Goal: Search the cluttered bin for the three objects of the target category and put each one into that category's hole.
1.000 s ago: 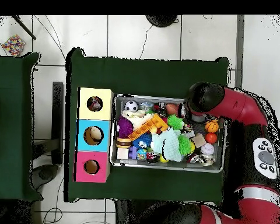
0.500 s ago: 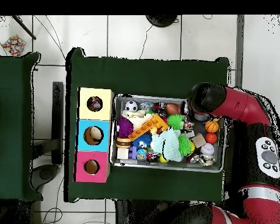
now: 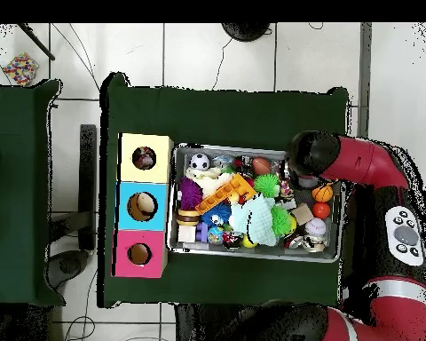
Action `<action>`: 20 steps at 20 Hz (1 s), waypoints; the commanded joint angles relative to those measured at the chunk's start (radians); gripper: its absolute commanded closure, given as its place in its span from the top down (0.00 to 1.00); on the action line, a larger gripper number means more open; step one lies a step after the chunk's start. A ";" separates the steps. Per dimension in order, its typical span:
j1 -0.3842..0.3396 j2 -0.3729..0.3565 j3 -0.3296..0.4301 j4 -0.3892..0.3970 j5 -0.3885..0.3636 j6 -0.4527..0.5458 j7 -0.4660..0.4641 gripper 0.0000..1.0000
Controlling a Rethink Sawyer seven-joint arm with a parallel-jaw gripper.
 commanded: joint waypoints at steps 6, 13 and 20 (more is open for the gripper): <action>-0.016 0.073 0.116 -0.062 -0.131 0.091 -0.341 1.00; -0.042 0.065 0.138 0.005 -0.033 0.066 -0.160 1.00; -0.052 0.045 0.123 0.065 0.036 0.041 -0.069 1.00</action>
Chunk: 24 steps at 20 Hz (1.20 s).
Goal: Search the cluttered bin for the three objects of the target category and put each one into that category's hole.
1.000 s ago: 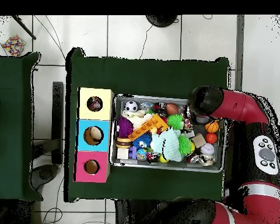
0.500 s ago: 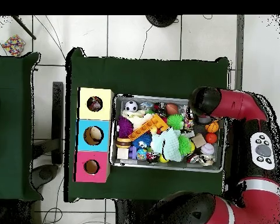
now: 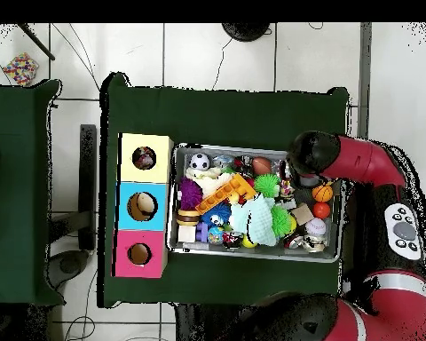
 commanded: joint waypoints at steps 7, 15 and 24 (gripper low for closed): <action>-0.025 0.019 0.082 0.098 0.076 0.047 -0.028 1.00; 0.010 0.086 -0.023 0.046 0.024 0.085 0.064 1.00; 0.011 0.101 -0.033 0.081 0.052 0.082 0.072 1.00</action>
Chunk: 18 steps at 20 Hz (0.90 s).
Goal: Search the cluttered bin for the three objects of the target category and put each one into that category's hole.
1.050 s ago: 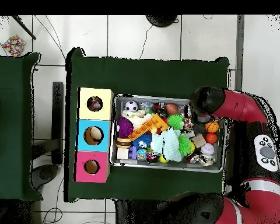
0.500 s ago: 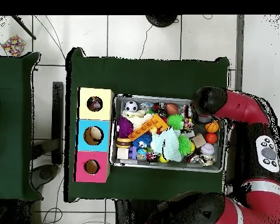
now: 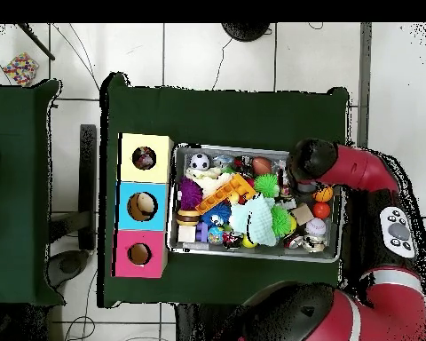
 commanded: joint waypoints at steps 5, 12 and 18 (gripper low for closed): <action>0.040 0.063 -0.031 0.019 -0.061 0.081 0.007 1.00; 0.064 0.111 -0.072 -0.021 -0.075 0.065 0.004 1.00; 0.069 0.115 -0.073 -0.022 -0.060 0.043 -0.011 1.00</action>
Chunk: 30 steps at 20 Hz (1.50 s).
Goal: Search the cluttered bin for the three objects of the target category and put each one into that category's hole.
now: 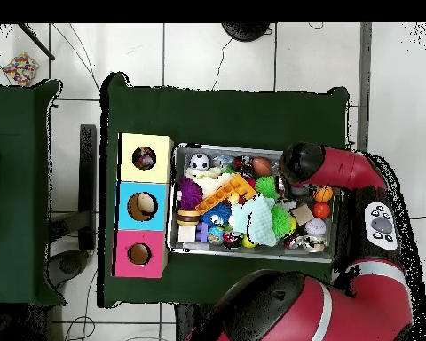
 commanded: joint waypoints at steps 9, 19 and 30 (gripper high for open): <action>0.007 0.074 0.016 -0.014 -0.054 0.023 -0.028 0.00; 0.003 0.071 0.019 -0.008 -0.051 0.023 -0.039 0.00; 0.057 -0.114 0.015 0.057 -0.077 0.003 -0.091 0.00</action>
